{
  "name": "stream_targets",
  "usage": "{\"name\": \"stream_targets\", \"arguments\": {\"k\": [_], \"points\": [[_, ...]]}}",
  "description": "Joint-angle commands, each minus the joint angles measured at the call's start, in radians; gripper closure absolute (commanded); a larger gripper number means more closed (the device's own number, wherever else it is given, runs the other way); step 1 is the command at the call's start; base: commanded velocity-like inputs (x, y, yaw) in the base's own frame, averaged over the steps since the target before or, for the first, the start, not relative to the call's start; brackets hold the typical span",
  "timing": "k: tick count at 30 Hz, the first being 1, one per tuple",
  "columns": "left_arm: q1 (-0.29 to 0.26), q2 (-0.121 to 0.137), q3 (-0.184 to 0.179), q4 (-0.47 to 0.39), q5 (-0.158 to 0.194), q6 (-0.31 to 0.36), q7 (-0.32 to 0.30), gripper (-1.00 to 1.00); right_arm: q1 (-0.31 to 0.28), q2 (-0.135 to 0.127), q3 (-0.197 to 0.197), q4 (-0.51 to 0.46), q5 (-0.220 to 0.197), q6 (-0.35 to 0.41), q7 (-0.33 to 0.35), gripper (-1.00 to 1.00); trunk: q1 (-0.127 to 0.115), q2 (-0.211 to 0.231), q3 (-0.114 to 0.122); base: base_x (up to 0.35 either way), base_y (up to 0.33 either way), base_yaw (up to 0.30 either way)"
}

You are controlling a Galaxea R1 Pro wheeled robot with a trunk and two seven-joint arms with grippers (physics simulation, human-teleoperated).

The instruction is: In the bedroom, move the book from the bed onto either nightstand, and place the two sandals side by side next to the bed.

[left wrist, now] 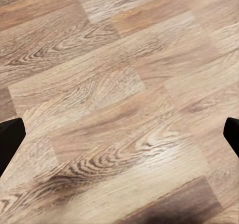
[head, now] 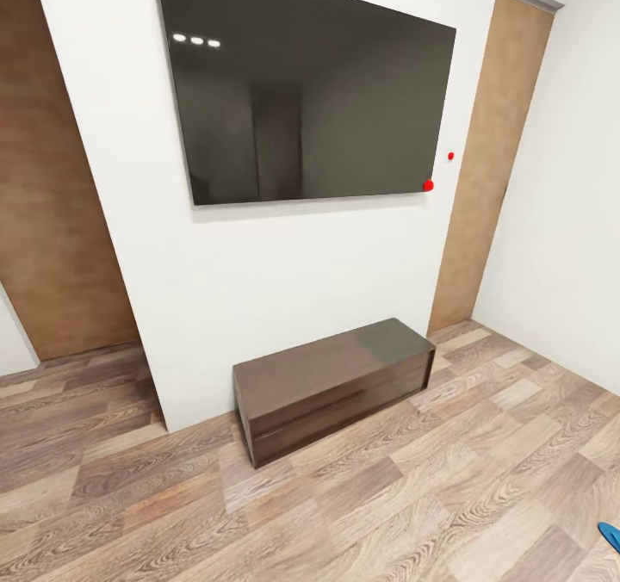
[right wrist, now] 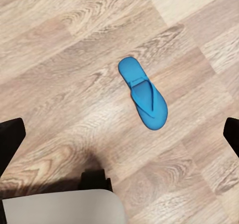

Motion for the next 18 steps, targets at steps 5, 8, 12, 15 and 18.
{"name": "stream_targets", "arguments": {"k": [5,8,12,15,18], "points": [[-0.001,0.0,0.001,0.0,0.0,-0.003,0.0,-1.0,-0.001,-0.028,-0.008,-0.005,-0.001,0.006,-0.002,-1.0,0.0,0.0,-0.001,0.0,0.0,0.0],[0.0,0.001,0.001,-0.001,0.0,-0.003,-0.001,-1.0,-0.007,-0.251,-0.029,-0.029,-0.087,0.195,0.007,-1.0,0.0,0.0,-0.001,0.0,0.0,0.0],[0.0,0.001,0.001,-0.001,0.0,-0.003,-0.001,-1.0,-0.058,-0.369,-0.031,-0.037,-0.214,0.443,0.011,-1.0,0.0,0.0,-0.001,0.0,0.0,0.0],[-0.001,0.001,0.001,-0.001,0.0,-0.003,-0.002,-1.0,-0.086,-0.404,-0.029,-0.04,-0.253,0.557,0.028,-1.0,0.0,0.0,-0.001,0.0,0.0,0.0],[0.0,0.001,0.001,-0.003,0.0,-0.004,-0.003,-1.0,-0.095,-0.415,-0.022,-0.04,-0.249,0.597,0.106,-1.0,0.0,0.0,-0.001,0.0,0.0,0.0]]}}
